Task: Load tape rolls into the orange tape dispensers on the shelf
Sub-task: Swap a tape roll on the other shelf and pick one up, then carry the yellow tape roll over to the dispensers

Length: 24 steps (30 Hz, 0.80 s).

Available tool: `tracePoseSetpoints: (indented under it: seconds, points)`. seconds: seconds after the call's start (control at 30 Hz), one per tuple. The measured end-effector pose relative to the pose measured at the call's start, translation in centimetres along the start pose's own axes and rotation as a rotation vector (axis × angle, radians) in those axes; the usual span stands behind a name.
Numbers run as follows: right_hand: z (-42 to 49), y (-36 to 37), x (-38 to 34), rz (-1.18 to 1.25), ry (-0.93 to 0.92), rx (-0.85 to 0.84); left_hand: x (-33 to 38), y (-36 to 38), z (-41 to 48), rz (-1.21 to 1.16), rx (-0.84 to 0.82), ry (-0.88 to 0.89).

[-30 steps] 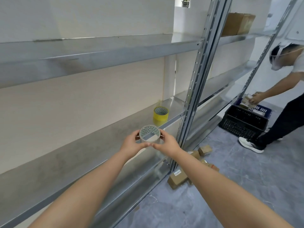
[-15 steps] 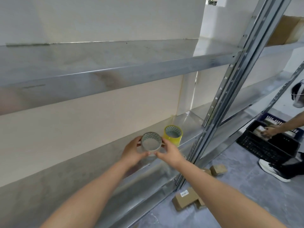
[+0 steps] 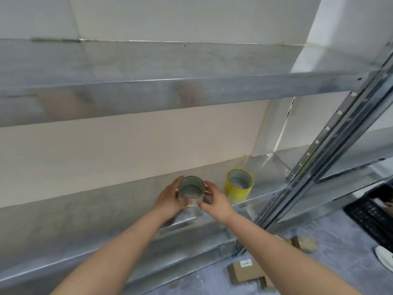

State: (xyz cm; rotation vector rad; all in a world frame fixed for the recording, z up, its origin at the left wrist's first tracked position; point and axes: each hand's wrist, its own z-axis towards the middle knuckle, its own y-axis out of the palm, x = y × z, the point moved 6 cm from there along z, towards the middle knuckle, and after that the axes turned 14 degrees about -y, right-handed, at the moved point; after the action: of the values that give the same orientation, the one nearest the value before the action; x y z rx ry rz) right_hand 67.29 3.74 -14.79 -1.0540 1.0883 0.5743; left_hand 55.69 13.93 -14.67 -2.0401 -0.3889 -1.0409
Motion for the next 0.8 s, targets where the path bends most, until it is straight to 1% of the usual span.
tracePoseSetpoints:
  seconds: [0.07, 0.1, 0.17, 0.2, 0.3, 0.33, 0.4, 0.47, 0.57, 0.67, 0.8]
  points:
    - [0.1, -0.7, 0.2, -0.005, -0.011, -0.042, 0.3, 0.2, -0.1, 0.095, 0.05, 0.014]
    - [0.0, -1.4, 0.3, -0.029, -0.034, -0.036, 0.6, 0.3, -0.3, 0.174, 0.109, 0.033]
    - [-0.6, -3.6, 0.3, -0.1, -0.127, 0.026, 2.1, 0.7, -1.0, 0.28, 0.238, 0.11]
    - [-1.0, -5.1, 0.2, -0.165, -0.191, 0.062, 3.2, 1.3, -1.3, 0.288, 0.266, 0.169]
    - [-1.4, -10.4, 0.7, -0.493, -0.371, 0.12, 6.7, 4.9, -1.5, 0.337, 0.229, 0.321]
    - [-1.2, -12.0, 1.5, -0.555, -0.372, 0.113, 7.6, 6.5, -1.4, 0.369, 0.213, 0.339]
    - [-0.6, -14.4, 3.5, -0.544, -0.288, 0.061, 8.8, 9.7, -0.9, 0.447, 0.201, 0.342]
    - [0.0, -15.4, 5.8, -0.452, -0.179, -0.019, 9.2, 12.5, -0.2, 0.491, 0.182, 0.299]
    - [0.7, -15.7, 8.0, -0.384, -0.101, -0.101, 9.6, 14.8, 0.8, 0.393, 0.144, 0.184]
    - [1.5, -15.3, 8.4, -0.328, -0.113, -0.128, 9.9, 15.1, 1.6, 0.267, 0.127, 0.078]
    - [2.7, -15.2, 7.3, -0.224, -0.232, -0.096, 9.5, 15.0, 2.5, 0.134, 0.103, -0.095]
